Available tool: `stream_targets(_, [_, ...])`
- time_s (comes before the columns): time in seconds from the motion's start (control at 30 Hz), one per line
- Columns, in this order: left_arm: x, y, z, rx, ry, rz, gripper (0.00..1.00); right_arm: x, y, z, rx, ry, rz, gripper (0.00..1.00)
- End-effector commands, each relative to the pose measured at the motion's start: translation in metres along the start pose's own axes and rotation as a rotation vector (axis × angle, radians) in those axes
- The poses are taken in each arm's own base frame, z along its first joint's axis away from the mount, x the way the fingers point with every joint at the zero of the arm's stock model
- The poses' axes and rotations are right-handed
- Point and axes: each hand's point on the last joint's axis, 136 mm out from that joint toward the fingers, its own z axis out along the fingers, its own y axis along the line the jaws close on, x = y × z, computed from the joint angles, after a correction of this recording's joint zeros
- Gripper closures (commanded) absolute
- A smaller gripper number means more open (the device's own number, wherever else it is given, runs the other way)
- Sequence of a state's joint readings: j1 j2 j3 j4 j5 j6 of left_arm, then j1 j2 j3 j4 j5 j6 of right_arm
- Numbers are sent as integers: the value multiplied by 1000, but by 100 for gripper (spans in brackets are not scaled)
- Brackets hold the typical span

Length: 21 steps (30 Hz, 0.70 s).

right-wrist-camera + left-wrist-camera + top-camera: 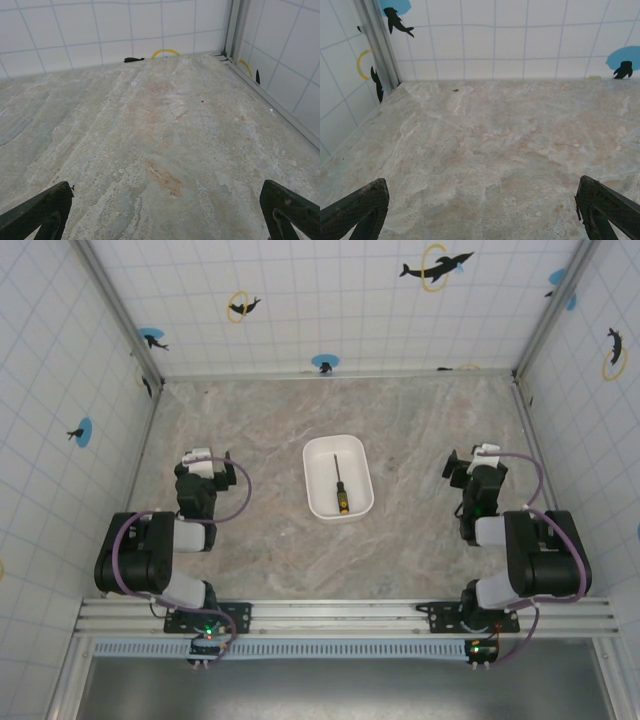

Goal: Put the screwdriver in the bin

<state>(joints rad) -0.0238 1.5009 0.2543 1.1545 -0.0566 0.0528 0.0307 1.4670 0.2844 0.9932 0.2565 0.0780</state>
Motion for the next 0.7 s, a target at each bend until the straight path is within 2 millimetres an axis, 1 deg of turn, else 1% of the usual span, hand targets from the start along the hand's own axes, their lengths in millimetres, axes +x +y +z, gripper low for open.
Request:
stream_targets(0.0, [-2, 3, 0, -10, -18, -5, 2, -14, 0, 4, 7, -39, 8, 1])
stream_targets(0.67, [-2, 3, 0, -6, -14, -6, 2, -15, 0, 4, 7, -39, 9, 1])
